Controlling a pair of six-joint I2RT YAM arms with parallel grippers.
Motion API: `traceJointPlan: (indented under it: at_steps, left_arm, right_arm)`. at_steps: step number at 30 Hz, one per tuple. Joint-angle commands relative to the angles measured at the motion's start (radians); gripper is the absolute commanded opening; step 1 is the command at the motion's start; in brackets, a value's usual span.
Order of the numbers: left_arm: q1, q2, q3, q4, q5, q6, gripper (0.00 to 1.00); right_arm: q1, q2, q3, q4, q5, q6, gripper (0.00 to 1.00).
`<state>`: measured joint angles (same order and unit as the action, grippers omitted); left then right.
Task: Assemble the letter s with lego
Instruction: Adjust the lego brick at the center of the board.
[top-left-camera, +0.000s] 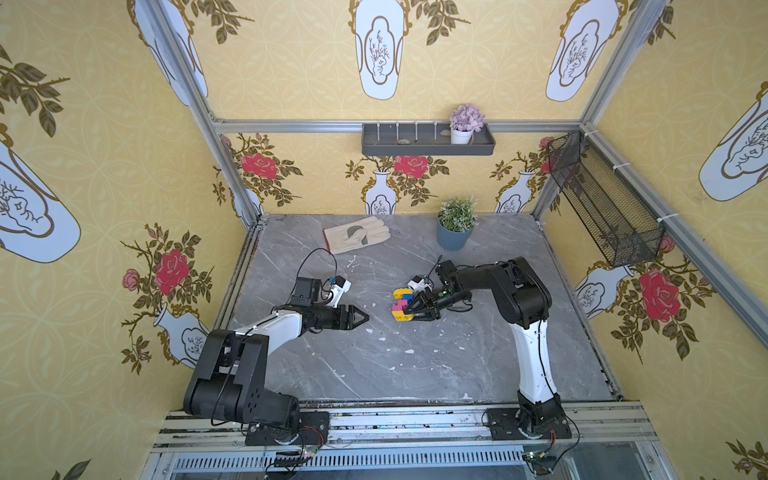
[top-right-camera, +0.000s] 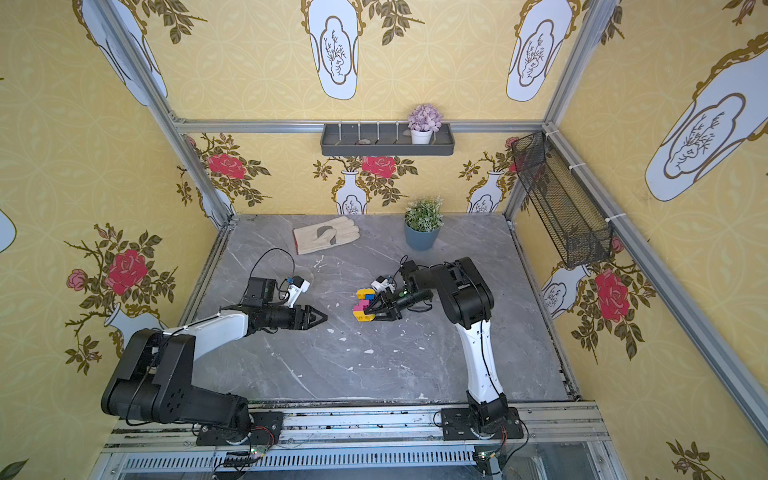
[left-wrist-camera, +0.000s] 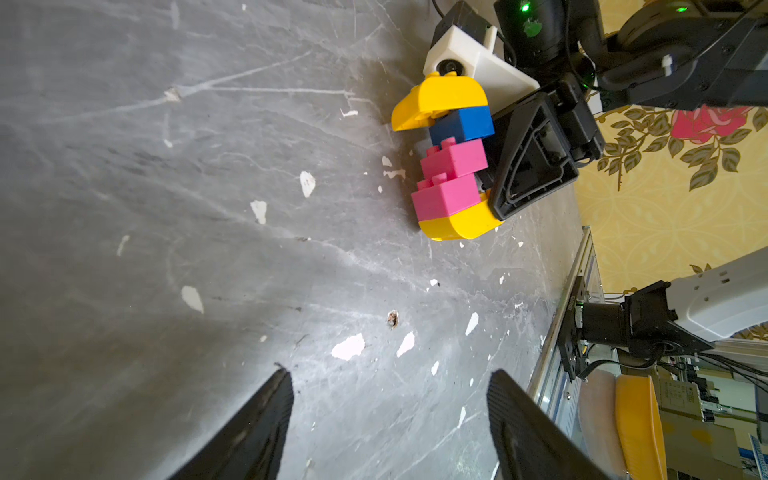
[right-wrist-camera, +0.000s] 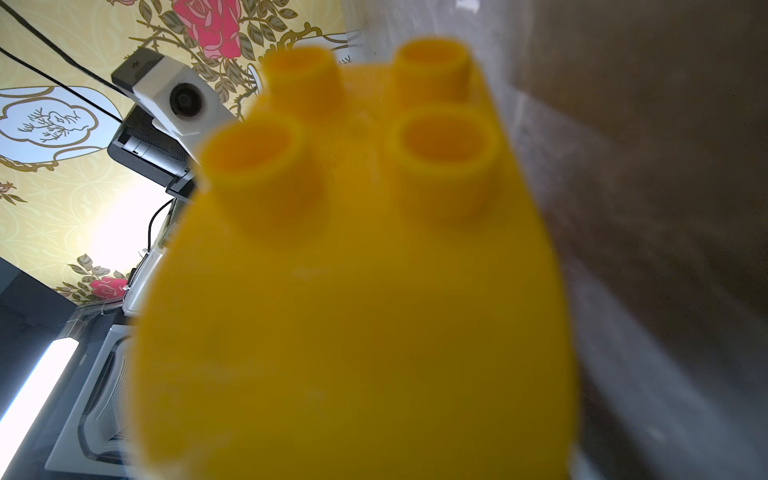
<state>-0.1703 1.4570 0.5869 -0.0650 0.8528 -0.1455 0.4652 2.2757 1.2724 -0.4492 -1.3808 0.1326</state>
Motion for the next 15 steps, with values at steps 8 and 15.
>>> traceJointPlan:
  at_steps: [8,15]
  left_arm:
    - [0.010,0.011,0.008,-0.006,0.013,0.020,0.76]
    - [0.013,0.014,0.009,-0.006,0.014,0.020,0.76]
  right_arm:
    - [-0.001,0.034,0.007,-0.028,0.216,0.015,0.40]
    - [-0.002,0.036,0.015,-0.029,0.218,0.020,0.43]
